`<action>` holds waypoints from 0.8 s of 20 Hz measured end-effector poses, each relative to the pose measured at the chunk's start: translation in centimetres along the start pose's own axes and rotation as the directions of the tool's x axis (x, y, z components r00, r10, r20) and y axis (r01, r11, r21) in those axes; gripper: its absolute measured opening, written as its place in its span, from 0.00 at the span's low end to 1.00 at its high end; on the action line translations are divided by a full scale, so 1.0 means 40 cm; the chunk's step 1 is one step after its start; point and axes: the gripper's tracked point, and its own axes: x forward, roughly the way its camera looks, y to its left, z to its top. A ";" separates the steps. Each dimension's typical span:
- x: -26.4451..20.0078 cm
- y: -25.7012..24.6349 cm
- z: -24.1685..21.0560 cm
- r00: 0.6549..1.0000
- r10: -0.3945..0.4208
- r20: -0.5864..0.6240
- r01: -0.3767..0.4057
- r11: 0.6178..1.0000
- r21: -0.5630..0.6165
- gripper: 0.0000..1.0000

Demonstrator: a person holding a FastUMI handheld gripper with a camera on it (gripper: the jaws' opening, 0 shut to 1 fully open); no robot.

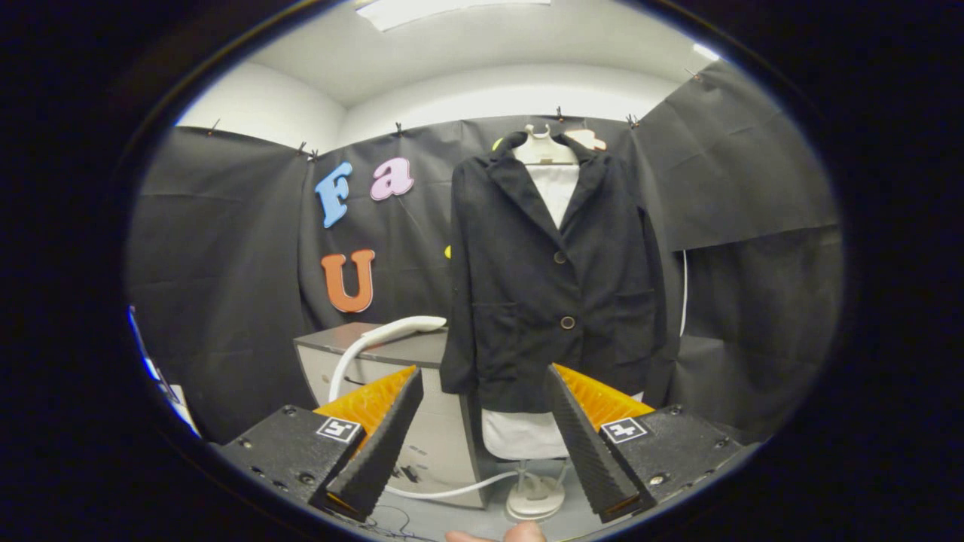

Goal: Iron the clothes twice with a garment steamer, once on the left side and once on the right side.

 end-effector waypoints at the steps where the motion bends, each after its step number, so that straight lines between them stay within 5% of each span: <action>1: 0.006 0.031 0.012 1.000 0.002 0.005 -0.002 1.000 0.007 1.00; 16: 0.321 0.447 0.129 0.989 0.125 -0.081 -0.123 0.992 0.024 1.00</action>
